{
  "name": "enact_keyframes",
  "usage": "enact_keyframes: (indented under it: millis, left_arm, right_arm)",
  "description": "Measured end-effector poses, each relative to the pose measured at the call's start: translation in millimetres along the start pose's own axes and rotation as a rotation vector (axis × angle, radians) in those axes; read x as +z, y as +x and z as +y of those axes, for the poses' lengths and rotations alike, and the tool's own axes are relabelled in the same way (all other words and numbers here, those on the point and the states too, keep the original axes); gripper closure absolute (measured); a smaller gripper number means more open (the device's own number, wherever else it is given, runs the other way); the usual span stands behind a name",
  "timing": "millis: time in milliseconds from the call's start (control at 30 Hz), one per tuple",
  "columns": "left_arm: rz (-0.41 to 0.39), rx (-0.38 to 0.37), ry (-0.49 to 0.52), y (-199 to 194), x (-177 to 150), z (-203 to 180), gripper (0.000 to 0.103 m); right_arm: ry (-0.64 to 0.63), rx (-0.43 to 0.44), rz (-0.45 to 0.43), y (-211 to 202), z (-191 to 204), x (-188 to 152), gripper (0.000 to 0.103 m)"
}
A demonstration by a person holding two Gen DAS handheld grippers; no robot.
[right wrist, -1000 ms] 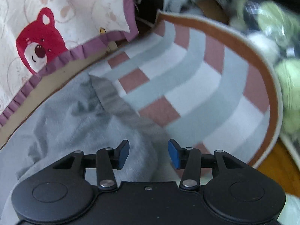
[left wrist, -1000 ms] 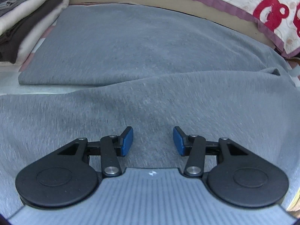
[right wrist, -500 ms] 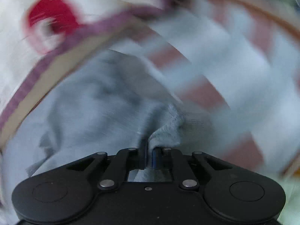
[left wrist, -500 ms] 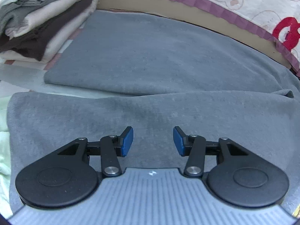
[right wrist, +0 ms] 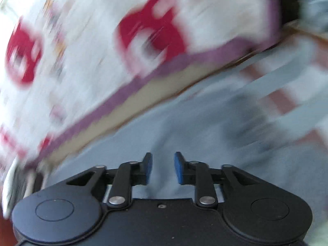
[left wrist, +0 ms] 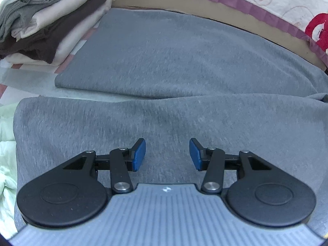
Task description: Fold clothes
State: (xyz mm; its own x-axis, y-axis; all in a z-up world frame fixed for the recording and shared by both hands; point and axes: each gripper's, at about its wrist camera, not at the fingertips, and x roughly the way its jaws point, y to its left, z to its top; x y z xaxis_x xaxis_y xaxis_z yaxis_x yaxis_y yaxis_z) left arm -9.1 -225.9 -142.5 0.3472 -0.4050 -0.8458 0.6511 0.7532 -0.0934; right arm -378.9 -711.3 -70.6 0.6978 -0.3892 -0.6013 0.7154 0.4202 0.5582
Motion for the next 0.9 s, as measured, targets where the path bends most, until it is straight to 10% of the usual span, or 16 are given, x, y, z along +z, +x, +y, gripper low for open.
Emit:
enact_keyframes:
  millis: [233,600,700,833,900]
  left_arm:
    - [0.018,0.058,-0.035,10,3,10,0.057]
    - [0.019,0.162,-0.135,-23,-20,49,0.057]
    - [0.009,0.187,-0.193,-46,-31,64,0.057]
    - [0.0,0.213,-0.291,-84,-61,92,0.052]
    - [0.027,0.207,-0.361,-89,-78,106,0.052]
  right_arm:
    - [0.202,-0.291,0.042,-53,-122,16,0.049]
    - [0.393,-0.133,0.105,-5,-178,-47,0.043]
    - [0.249,-0.211,0.097,21,-152,-44,0.09]
    - [0.063,-0.064,-0.188,-40,-105,-17,0.095]
    - [-0.041,-0.141,-0.236,-54,-98,-16,0.096]
